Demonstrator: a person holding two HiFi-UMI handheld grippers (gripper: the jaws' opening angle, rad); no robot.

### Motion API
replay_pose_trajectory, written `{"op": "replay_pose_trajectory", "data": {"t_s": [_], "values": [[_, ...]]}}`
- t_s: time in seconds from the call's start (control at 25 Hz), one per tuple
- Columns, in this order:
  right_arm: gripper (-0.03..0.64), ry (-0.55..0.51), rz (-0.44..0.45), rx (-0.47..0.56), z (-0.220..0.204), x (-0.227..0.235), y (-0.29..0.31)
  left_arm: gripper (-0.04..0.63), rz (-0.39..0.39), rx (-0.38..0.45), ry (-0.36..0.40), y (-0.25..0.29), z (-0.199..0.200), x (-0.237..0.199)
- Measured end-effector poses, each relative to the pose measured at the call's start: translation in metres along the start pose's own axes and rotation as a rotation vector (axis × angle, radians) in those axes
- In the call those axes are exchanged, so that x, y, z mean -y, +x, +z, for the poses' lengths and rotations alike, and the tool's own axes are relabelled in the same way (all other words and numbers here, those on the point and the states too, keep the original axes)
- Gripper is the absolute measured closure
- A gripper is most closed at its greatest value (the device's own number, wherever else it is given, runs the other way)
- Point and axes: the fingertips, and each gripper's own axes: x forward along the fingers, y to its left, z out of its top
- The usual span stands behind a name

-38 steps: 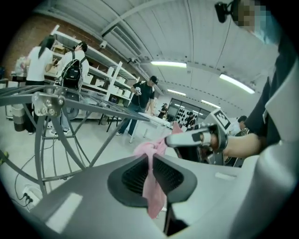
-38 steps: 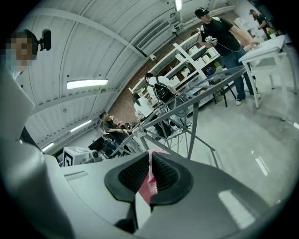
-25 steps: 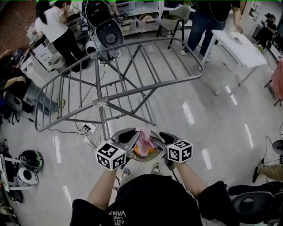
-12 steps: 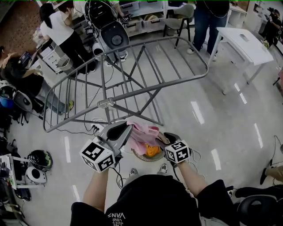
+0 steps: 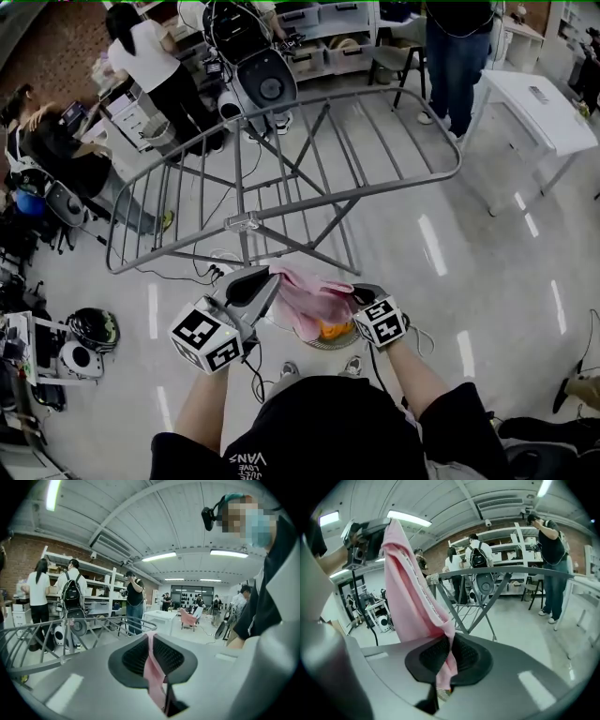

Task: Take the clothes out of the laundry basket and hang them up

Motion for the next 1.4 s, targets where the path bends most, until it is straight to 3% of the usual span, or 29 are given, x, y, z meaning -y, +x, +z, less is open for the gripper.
{"op": "replay_pose_trajectory", "data": {"t_s": [0.28, 0.64, 1.04, 1.4], "values": [[0.597, -0.014, -0.031, 0.059, 0.041, 0.026, -0.033, 0.566, 0.175, -0.023, -0.027, -0.036, -0.023, -0.052], [0.598, -0.229, -0.037, 0.213, 0.176, 0.038, -0.079, 0.566, 0.343, 0.067, -0.039, -0.085, -0.007, -0.074], [0.598, -0.366, 0.059, 0.377, 0.314, -0.020, -0.076, 0.565, 0.486, 0.263, 0.023, -0.161, 0.051, -0.109], [0.597, -0.539, 0.156, 0.414, 0.441, -0.114, 0.004, 0.565, 0.636, 0.385, 0.097, -0.255, 0.096, -0.194]]}}
